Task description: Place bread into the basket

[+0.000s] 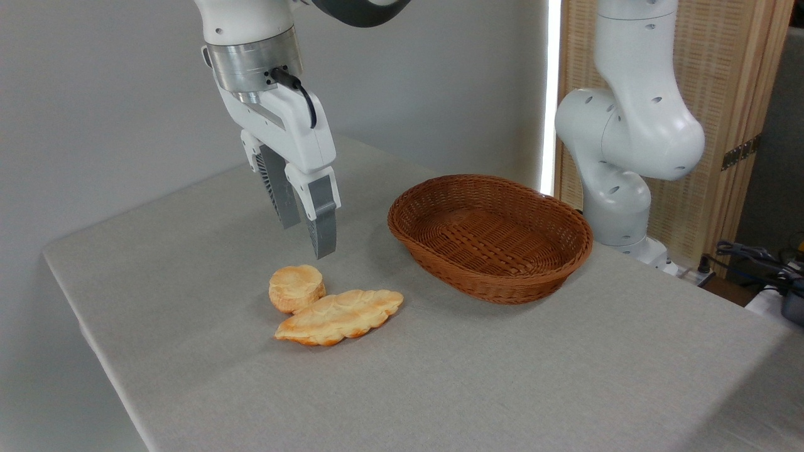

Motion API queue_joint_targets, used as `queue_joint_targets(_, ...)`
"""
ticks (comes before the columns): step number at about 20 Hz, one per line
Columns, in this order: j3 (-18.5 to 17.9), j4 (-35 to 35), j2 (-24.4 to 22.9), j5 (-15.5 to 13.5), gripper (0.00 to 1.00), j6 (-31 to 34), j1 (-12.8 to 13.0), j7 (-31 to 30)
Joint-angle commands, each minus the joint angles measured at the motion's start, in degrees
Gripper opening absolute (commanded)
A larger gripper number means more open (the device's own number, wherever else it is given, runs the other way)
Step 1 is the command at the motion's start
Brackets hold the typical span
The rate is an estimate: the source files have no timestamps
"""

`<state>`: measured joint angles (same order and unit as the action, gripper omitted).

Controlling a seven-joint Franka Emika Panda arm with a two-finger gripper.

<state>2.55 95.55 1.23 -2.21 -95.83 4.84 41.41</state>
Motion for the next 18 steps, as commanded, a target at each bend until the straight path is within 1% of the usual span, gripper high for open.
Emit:
queue_joint_targets(1, -1.1, -0.6, -0.3, -0.4, 1.0, 1.5, 1.1, -0.2)
queue_joint_targets(10, -1.0, -0.5, -0.2, -0.4, 1.0, 1.2, 1.1, -0.2)
queue_joint_targets(15, -0.4, 0.9, -0.1, -0.4, 1.0, -1.4, 1.2, -0.1)
queue_joint_targets(18, -0.3, 2.9, -0.3, -0.5, 1.0, -5.3, 1.8, -0.2)
